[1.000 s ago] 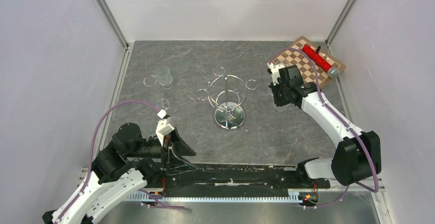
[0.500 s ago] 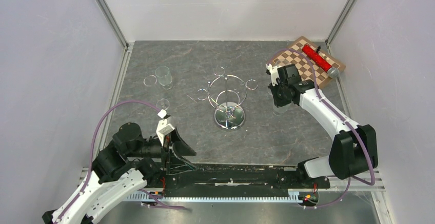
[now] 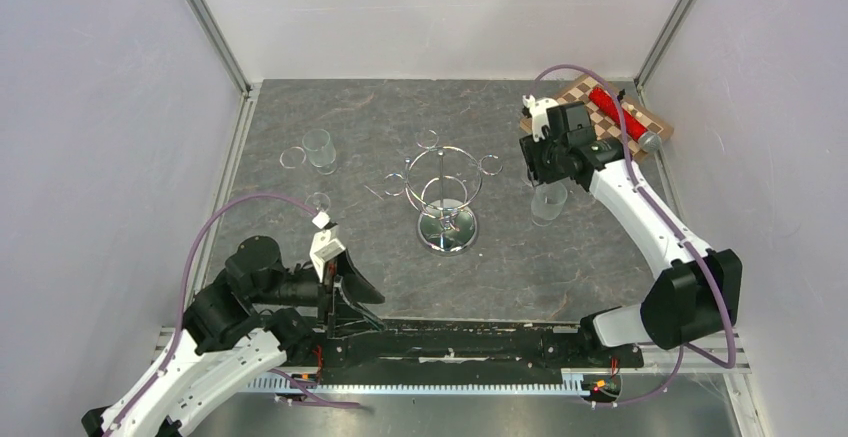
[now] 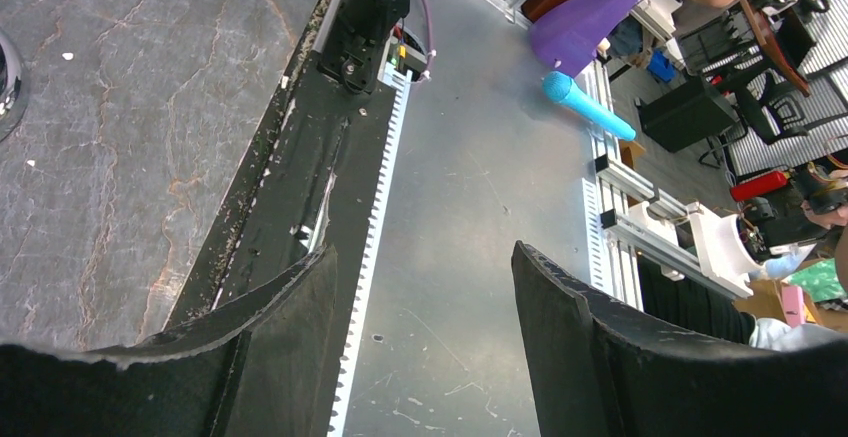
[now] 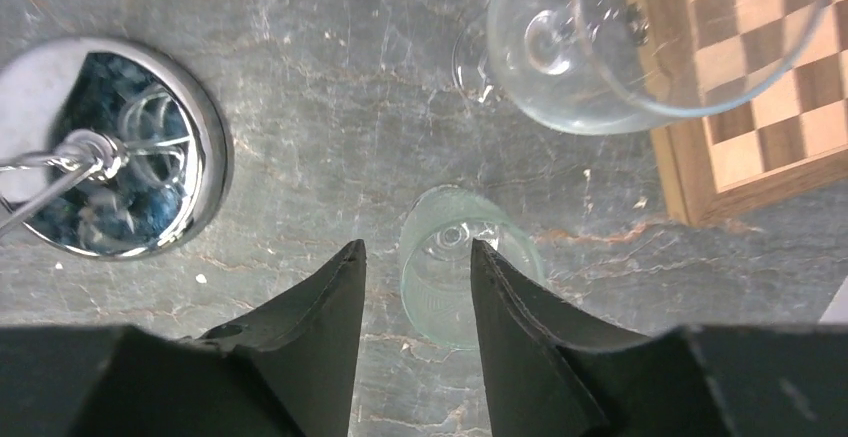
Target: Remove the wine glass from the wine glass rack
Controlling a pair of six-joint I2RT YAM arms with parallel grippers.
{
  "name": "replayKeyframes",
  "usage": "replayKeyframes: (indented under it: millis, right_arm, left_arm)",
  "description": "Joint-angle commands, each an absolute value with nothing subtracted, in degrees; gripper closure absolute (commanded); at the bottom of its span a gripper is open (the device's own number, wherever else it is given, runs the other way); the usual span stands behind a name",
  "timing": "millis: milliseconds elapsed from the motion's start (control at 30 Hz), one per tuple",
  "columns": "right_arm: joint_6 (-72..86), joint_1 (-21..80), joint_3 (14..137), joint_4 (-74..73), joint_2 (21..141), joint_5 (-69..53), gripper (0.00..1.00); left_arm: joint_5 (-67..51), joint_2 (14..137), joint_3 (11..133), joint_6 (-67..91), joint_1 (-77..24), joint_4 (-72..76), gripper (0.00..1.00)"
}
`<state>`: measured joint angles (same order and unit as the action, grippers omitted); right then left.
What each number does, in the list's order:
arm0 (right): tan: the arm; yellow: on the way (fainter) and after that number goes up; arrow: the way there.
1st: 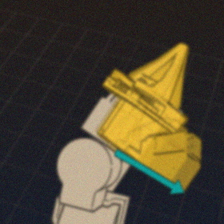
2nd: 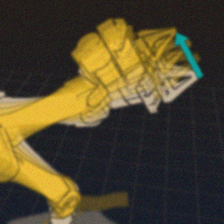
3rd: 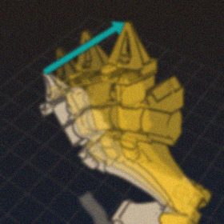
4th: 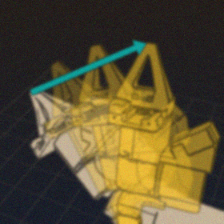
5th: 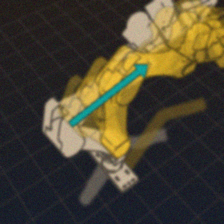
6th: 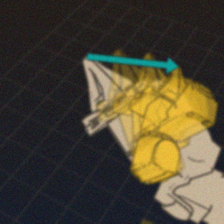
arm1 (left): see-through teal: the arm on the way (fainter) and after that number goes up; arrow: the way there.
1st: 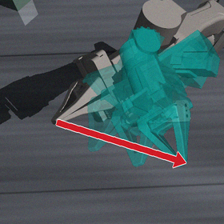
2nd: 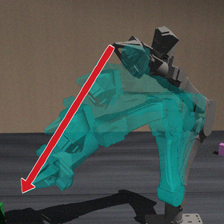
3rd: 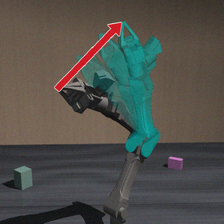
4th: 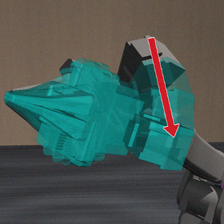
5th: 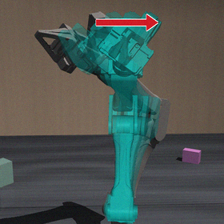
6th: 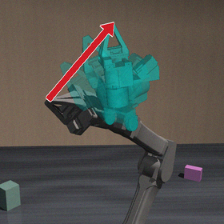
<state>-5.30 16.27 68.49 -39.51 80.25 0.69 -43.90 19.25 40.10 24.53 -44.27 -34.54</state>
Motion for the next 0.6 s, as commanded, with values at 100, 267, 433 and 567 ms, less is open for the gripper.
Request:
replayKeyframes:
  millis: [100, 267, 433, 567]
  right_arm:
    - [-4.0, 16.0, 73.8, -40.2, 74.5, 0.7, 0.45]
    - [-2.3, 16.0, 70.8, -38.3, 68.2, 1.1, 0.02]
    - [1.4, 16.0, 67.7, -38.4, 61.8, 4.1, 0.02]
    - [4.8, 16.1, 62.9, -35.6, 55.4, 3.1, 0.02]
  left_arm:
    - [-44.4, 21.1, 40.2, 25.5, -44.2, -32.6, 0.29]
    - [-41.6, 20.8, 40.2, 25.8, -44.2, -32.8, 0.28]
    - [-32.6, 21.6, 40.9, 27.0, -44.2, -35.0, 0.27]
    - [-25.1, 22.6, 43.2, 27.0, -44.2, -38.5, 0.27]
